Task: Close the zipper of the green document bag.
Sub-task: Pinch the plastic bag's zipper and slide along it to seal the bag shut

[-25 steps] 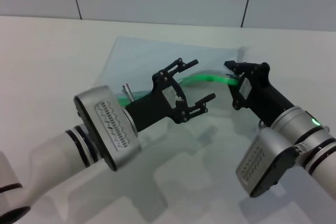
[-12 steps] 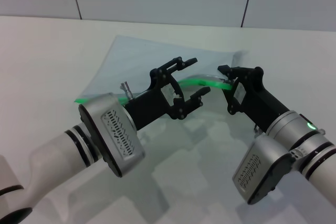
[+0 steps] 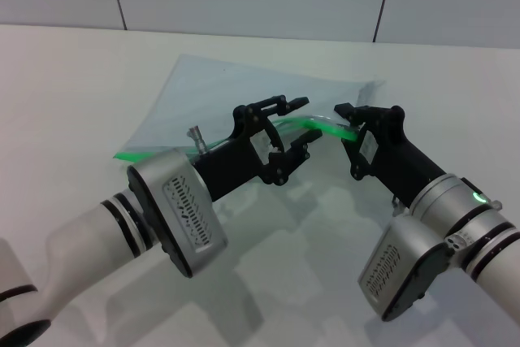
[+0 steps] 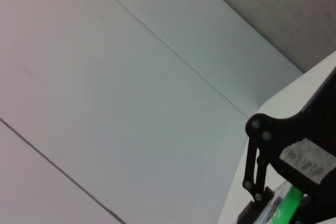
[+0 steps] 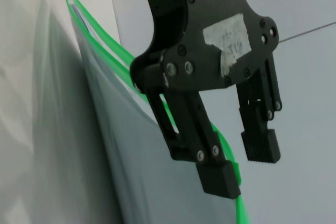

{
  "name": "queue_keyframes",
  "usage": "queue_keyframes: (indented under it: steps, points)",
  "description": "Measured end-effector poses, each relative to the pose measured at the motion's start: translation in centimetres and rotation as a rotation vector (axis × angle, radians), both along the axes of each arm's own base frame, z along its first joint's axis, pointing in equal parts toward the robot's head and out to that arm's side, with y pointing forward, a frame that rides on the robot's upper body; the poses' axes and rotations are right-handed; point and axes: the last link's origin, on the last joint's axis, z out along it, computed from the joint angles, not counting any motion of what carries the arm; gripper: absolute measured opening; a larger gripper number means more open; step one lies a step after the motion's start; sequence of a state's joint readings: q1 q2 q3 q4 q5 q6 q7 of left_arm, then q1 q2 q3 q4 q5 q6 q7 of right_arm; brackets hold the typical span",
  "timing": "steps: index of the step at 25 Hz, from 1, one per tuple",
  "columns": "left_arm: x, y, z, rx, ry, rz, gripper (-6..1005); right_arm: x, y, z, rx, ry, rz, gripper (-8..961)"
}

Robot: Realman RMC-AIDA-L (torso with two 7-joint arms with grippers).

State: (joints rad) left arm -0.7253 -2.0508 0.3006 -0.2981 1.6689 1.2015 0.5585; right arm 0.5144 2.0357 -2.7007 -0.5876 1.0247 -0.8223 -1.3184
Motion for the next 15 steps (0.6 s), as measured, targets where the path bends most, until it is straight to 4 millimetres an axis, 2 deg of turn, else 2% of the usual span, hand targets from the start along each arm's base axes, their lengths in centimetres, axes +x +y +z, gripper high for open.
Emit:
queue_keyframes:
  steps: [4,15]
  points:
    - [0.0,0.08,-0.02,0.006,0.013,-0.006,436,-0.01,-0.09,-0.09,-0.005,-0.003,0.004,46]
    - [0.06,0.36,-0.24,-0.004,0.042,-0.013,373,-0.07,-0.12,-0.15,-0.008,-0.005,0.007,46]
